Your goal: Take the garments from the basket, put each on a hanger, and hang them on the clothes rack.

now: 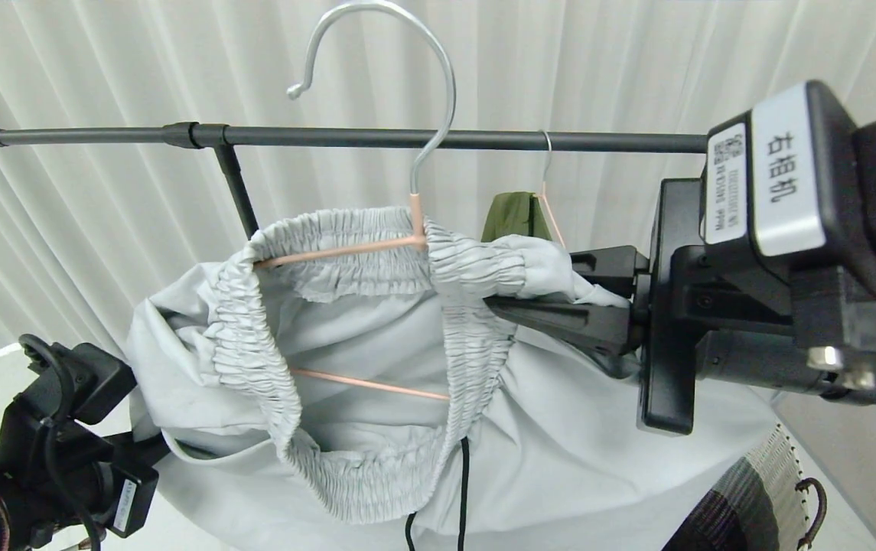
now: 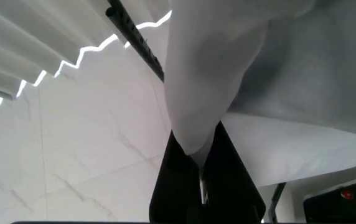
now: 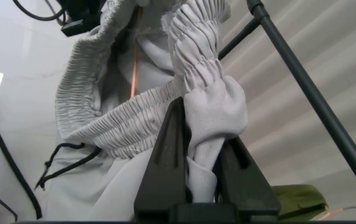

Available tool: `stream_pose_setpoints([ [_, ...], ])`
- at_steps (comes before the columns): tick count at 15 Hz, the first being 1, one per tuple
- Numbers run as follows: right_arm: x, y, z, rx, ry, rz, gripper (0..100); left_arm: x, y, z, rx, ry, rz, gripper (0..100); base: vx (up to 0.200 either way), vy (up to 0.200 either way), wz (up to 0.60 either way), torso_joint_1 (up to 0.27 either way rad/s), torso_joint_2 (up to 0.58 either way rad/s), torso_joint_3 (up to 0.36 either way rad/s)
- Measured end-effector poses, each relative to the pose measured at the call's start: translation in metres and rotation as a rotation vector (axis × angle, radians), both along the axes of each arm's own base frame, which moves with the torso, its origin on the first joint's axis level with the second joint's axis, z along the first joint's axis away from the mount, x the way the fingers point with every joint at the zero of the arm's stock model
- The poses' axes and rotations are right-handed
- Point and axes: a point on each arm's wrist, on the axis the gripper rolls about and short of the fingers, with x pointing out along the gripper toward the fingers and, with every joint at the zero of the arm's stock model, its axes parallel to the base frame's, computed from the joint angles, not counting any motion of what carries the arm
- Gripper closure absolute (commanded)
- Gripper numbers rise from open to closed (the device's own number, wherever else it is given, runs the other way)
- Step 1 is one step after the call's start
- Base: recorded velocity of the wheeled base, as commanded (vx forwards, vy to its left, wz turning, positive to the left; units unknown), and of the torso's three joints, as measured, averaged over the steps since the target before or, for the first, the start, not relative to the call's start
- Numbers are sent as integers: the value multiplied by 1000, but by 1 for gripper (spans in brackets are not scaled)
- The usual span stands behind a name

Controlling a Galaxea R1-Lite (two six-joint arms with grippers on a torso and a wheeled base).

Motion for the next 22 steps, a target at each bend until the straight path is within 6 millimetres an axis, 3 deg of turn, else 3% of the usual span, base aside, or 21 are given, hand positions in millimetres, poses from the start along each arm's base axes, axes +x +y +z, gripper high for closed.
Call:
stream_pose_setpoints([
  [1,1,0,0,1,0,-1,100,-1,0,1,1,-6,1,0,0,0,0,0,0,0],
  [8,14,3,1,2,1,-48,100,-25,-1,18,-17,-141,-44,0,0,0,0,0,0,0],
  [13,24,3,-6,-19,17,-76,100,-54,-6,40,-12,-334,-229,0,0,0,0,0,0,0],
  [17,31,2,-9,-26,28,-106,100,-50,-10,64,16,-426,-287,0,0,0,0,0,0,0],
  [22,45,-4,-11,-2,87,-277,100,-46,-11,61,147,-441,-335,0,0,0,0,0,0,0],
])
